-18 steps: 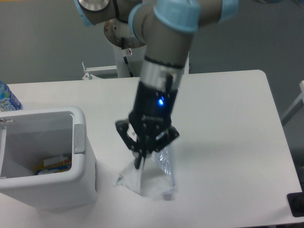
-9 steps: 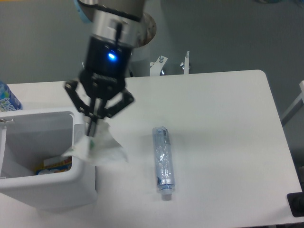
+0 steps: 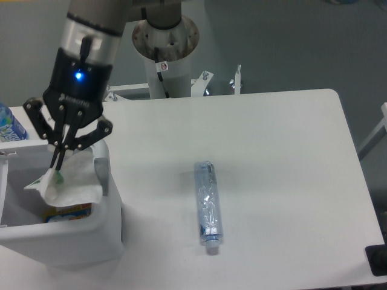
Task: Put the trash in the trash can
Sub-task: 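Lift the wrapper and carry it over the white trash bin, then lower the wrapper into the bin and open the gripper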
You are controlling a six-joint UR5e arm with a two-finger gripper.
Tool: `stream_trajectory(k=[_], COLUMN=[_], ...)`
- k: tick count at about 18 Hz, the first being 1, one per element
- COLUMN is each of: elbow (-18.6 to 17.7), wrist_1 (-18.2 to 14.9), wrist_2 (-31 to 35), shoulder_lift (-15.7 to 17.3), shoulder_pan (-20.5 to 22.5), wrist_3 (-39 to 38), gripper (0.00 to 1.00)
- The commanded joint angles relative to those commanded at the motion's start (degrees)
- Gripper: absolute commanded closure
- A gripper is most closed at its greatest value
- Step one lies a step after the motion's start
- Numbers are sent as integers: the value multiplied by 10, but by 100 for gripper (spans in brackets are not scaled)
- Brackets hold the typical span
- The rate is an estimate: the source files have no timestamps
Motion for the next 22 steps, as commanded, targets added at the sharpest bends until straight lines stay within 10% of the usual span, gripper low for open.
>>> stream_trajectory(k=[16,20,22], elbow=[-48,-52,-52], wrist_1=[-2,-2,-2], wrist_2=[4,4,4], shoulder_lift=[-10,-11,-10], shoulder_pan=[-18,-18,-18], wrist_3=[23,55,57], gripper=[100,79,50])
